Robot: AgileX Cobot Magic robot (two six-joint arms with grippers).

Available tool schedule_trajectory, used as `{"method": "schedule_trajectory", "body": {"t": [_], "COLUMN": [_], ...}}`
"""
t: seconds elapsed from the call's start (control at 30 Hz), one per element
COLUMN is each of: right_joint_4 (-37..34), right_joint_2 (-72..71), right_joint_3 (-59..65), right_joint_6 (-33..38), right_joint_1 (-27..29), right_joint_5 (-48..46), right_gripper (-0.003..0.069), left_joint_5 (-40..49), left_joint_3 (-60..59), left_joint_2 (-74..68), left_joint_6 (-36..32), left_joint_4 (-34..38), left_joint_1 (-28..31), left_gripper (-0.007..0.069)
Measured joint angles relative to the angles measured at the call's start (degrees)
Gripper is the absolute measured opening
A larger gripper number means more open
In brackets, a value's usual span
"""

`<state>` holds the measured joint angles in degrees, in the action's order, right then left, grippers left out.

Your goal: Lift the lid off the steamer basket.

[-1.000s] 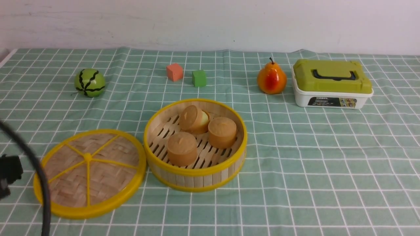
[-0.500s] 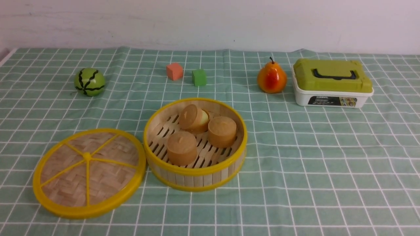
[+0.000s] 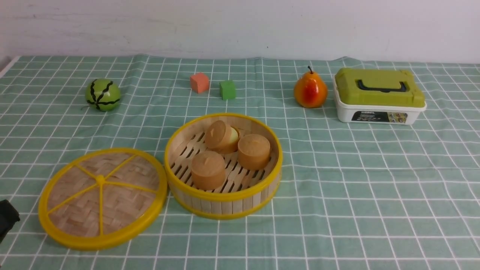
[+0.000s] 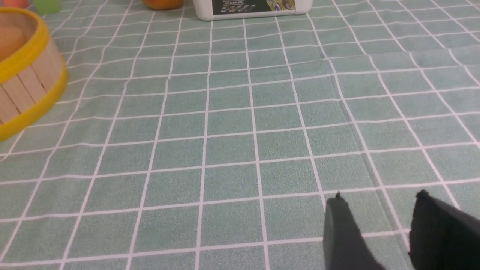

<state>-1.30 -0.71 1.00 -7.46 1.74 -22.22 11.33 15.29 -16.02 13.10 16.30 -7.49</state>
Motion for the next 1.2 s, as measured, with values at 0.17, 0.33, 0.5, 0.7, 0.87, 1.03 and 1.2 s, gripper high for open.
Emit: {"method": "schedule_trajectory", "body": {"t": [0.17,0.33,0.5,0.7,0.87,1.03,1.2], "right_joint_4": [0.00,0.00,0.00,0.00,0.00,0.00,0.00], "right_joint_2": [0.00,0.00,0.00,0.00,0.00,0.00,0.00], "right_joint_3": [0.00,0.00,0.00,0.00,0.00,0.00,0.00], "right_joint_6": [0.00,0.00,0.00,0.00,0.00,0.00,0.00], "right_joint_1": [0.00,0.00,0.00,0.00,0.00,0.00,0.00], "right_joint_5": [0.00,0.00,0.00,0.00,0.00,0.00,0.00], "right_gripper": [0.0241,0.0241,0.0241,0.0241,0.0240,0.0240,0.0240], "left_joint_5": [4.04,6.54,6.57,7.09,10.97,11.28,11.28], "left_joint_3": [-0.06,-3.93,-11.38,-16.57,-16.94,-16.94,-16.94], "left_joint_2": [0.00,1.68,9.95,16.39,16.65,16.65,16.65], "left_joint_6": [0.00,0.06,2.92,8.68,10.09,10.09,10.09], "left_joint_4": [-6.40,-10.54,-16.30,-18.41,-18.66,-19.14,-19.32], "left_joint_1": [0.00,0.00,0.00,0.00,0.06,2.48,3.31], "left_gripper": [-0.0010,-0.0009,-0.0007,-0.0001,0.0002,0.0002,0.0005]}}
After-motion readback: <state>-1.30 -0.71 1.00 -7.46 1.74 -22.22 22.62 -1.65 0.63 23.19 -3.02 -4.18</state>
